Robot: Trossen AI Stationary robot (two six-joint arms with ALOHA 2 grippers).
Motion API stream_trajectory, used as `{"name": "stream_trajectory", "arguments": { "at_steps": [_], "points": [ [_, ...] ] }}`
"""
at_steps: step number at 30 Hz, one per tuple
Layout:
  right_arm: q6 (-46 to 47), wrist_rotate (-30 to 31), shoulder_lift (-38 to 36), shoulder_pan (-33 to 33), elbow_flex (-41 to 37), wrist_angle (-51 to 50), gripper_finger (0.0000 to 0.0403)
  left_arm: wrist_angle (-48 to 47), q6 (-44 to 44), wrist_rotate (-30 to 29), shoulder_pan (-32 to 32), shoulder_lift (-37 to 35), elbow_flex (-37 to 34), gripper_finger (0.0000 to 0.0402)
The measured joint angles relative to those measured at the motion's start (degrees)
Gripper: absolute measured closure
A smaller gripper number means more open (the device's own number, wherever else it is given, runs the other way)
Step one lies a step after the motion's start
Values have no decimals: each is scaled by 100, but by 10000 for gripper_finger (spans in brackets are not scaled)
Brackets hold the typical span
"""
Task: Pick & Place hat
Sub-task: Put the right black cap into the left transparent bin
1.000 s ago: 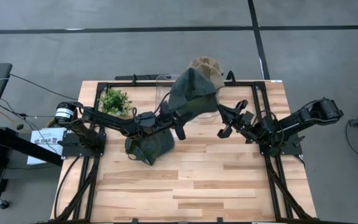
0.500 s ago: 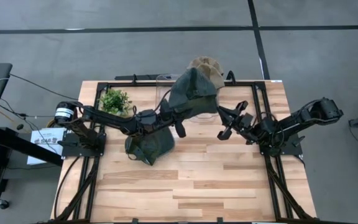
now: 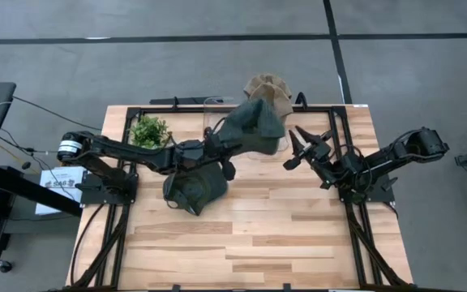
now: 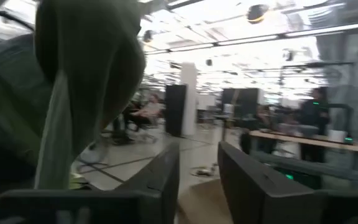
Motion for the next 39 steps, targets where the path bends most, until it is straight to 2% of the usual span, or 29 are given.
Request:
{"name": "stream_trajectory", "arguments": {
  "at_steps": [7,12,15,18,23,26,29,32,37,39],
  "points": [
    [-585,24,-470,148,0,-7,251,-1474,-11,-7,-145,-257,-8,388],
    [-1044,-188,-916,415,0,-14,244,-1980,-9,304,-305,-226,-9,385],
    [-1216,-212,-1186,603,122,-426,247,-2003,21,485,-426,-198,-82,384],
    [-1147,-211,-1464,761,515,-1681,255,-1977,24,624,-512,-198,-207,384],
    [-53,-556,-1675,836,1803,-5257,270,-1970,-9,634,-616,-198,-444,383],
    [1035,-1405,-1600,674,2875,-7713,276,-1960,-15,636,-617,-196,-485,383],
    [1806,-2465,-1353,393,3870,-9461,279,-1953,-26,659,-615,-196,-485,383],
    [2112,-2927,-1035,137,4583,-10395,280,-1953,-26,722,-618,-196,-485,383],
    [2141,-2985,-460,-268,5244,-11049,274,-1945,-26,724,-648,-198,-485,383],
    [2196,-3188,-205,-444,5413,-11368,269,-1937,-27,723,-646,-196,-485,383]
  ]
}}
